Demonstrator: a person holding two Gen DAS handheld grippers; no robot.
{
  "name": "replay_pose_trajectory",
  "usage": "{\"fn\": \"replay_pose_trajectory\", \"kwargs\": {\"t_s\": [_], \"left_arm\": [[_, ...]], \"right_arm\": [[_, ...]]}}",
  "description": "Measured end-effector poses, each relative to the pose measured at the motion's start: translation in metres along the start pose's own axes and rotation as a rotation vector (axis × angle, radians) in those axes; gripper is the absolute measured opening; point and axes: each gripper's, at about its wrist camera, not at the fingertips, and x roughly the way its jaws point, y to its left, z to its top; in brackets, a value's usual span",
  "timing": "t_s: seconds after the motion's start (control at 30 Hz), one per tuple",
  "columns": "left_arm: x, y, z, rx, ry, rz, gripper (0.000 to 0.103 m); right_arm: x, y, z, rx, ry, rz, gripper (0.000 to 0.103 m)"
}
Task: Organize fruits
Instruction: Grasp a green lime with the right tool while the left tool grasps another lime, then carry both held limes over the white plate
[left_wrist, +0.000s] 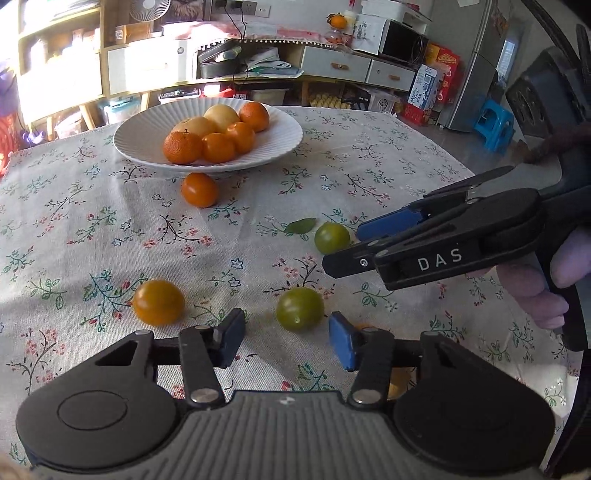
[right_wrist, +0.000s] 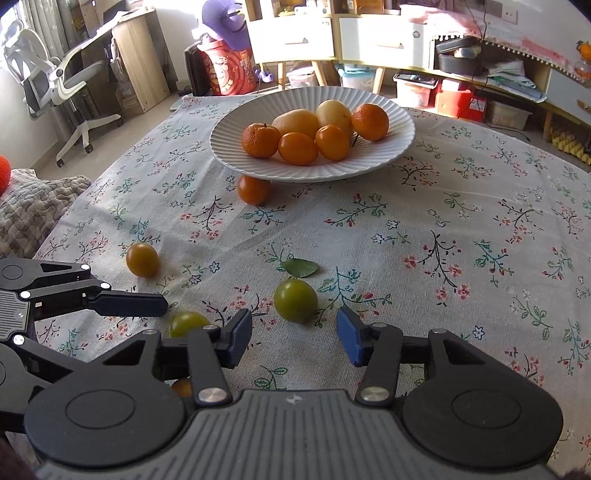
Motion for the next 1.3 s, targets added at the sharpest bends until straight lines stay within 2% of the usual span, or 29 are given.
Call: {"fn": "replay_pose_trajectory", "kwargs": {"t_s": [0.1, 0.23, 0.4, 0.83, 1.3], "left_arm": [[0.004, -0.002, 0.002, 0.002, 0.005, -0.01, 0.039], [0.008, -0.005, 0.005, 0.008, 0.018, -0.011, 0.025], [0.009, -0.006, 0.007, 0.004, 0.022, -0.005, 0.024], [0.008, -0.004, 0.011, -0.006, 0.024, 0.01, 0.023], [0.002, 0.004, 0.036, -0.035, -0.032, 0.036, 0.023]], "right_arm": [[0.002, 0.0, 0.002, -0.002, -0.005, -0.007, 0.042], [0.003, 0.0, 0.004, 0.005, -0.006, -0.004, 0.033], [0.005, 0.001, 0.004, 0.0, 0.002, -0.001, 0.024], [0.002, 0.0, 0.007, 0.009, -0.002, 0.004, 0.023], [-0.012, -0.009, 0.033, 0.038, -0.068, -0.001, 0.023]]}}
